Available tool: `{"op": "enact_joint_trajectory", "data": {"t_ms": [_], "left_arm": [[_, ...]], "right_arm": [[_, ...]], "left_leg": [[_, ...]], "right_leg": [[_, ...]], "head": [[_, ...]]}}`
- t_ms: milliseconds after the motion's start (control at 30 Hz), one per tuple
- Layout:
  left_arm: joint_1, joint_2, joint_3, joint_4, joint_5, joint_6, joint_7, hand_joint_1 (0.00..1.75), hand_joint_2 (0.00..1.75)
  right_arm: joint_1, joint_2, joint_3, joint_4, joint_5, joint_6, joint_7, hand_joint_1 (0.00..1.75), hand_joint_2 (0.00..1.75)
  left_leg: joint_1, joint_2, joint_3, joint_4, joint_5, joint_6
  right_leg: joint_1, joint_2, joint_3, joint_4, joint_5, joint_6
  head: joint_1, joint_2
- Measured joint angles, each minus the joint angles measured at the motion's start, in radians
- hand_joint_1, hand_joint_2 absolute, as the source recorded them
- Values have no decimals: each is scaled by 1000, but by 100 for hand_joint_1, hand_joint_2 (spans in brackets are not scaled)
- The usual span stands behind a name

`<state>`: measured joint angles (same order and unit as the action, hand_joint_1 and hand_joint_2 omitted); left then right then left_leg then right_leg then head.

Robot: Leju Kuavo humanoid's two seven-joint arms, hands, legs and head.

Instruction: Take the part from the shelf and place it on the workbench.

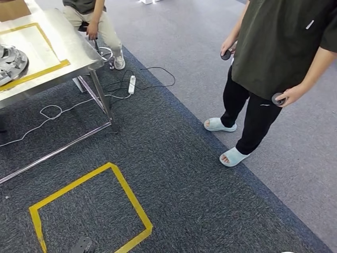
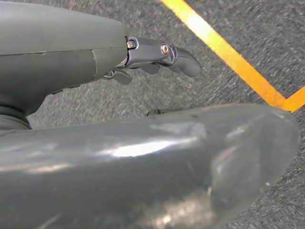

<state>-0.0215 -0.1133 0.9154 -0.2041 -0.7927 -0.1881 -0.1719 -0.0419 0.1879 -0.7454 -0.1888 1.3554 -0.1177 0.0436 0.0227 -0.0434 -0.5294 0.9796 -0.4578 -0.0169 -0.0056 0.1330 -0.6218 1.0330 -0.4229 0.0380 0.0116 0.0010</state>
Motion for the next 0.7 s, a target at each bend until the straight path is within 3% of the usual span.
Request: {"op": "enact_joint_trajectory", "data": {"t_ms": [33, 100, 167, 200, 267, 300, 367, 400, 467, 533, 600, 667, 700], "left_arm": [[0, 0, 0, 0, 0, 0, 0, 0, 0], [2, 2, 0, 0, 0, 0, -1, 0, 0], [6, 3, 1, 0, 0, 0, -1, 0, 0], [6, 3, 1, 0, 0, 0, -1, 0, 0], [5, 2, 1, 0, 0, 0, -2, 0, 0], [5, 3, 1, 0, 0, -1, -3, 0, 0], [5, 4, 1, 0, -3, -1, -6, 0, 0], [4, 5, 1, 0, -3, -3, -6, 0, 0], [0, 6, 4, 0, 2, -12, -2, 0, 0], [-3, 6, 9, 0, 13, -30, 0, 0, 0], [0, 7, 17, 0, 22, -40, 0, 0, 0], [7, 9, 25, 0, 28, -38, 3, 0, 0], [9, 10, 29, 0, 30, -34, 5, 0, 0]], "right_arm": [[0, 0, 1, 0, 0, 0, 0, 0, 0], [-4, 0, 3, 0, 0, 0, 0, 0, 0], [-7, 0, 5, 0, 0, 0, 0, 0, 0], [-6, 0, 6, 0, 0, 0, 0, 0, 0], [-4, 0, 5, 0, -12, -2, -6, 0, 0], [-6, 0, 4, 0, -26, -3, -15, 0, 0], [-13, 0, -3, 0, -64, -7, -48, 0, 0], [-16, 1, -7, 0, -80, -7, -67, 0, 0], [-17, 2, -16, 0, -96, -6, -96, 0, 0], [-18, 6, -23, 0, -101, -5, -105, 0, 0], [-21, 13, -28, 0, -103, -5, -96, 0, 0], [-21, 20, -30, 0, -105, -5, -79, 0, 0], [-19, 22, -31, 0, -106, -6, -72, 0, 0]], "left_leg": [[2, 14, 1, -2, 2, 6], [0, 44, 2, -3, 0, 12], [-1, 76, 3, -2, -2, 13], [-1, 90, 5, -2, -4, 11], [0, 115, 12, -2, -9, 4], [-2, 127, 17, -1, -14, -2], [-9, 149, 25, 0, -22, -15], [-12, 159, 27, 0, -24, -20], [-10, 173, 33, -2, -27, -31], [-5, 136, 20, 33, -58, -39], [-5, 76, -35, 149, -123, -40], [-7, 53, -102, 272, -163, -37], [-7, 50, -118, 292, -155, -35]], "right_leg": [[2, -32, -16, 34, -22, 4], [3, -100, -78, 164, -91, 11], [-2, -122, -131, 275, -133, 17], [-4, -126, -130, 280, -125, 19], [-6, -147, -71, 178, -67, 20], [-5, -174, -30, 105, -41, 20], [-1, -206, 21, 14, -15, 9], [1, -206, 25, 3, -17, 1], [1, -179, 20, 3, -14, -16], [-1, -153, 18, -1, -10, -29], [-2, -128, 17, -3, -7, -38], [-1, -97, 16, -3, -6, -42], [0, -80, 16, -3, -6, -42]], "head": [[4, 0], [11, 0], [12, 0], [12, 0], [12, 0], [13, 0], [12, 0], [10, 0], [5, 0], [2, 0], [-2, 0], [-4, 0], [-4, 0]]}}
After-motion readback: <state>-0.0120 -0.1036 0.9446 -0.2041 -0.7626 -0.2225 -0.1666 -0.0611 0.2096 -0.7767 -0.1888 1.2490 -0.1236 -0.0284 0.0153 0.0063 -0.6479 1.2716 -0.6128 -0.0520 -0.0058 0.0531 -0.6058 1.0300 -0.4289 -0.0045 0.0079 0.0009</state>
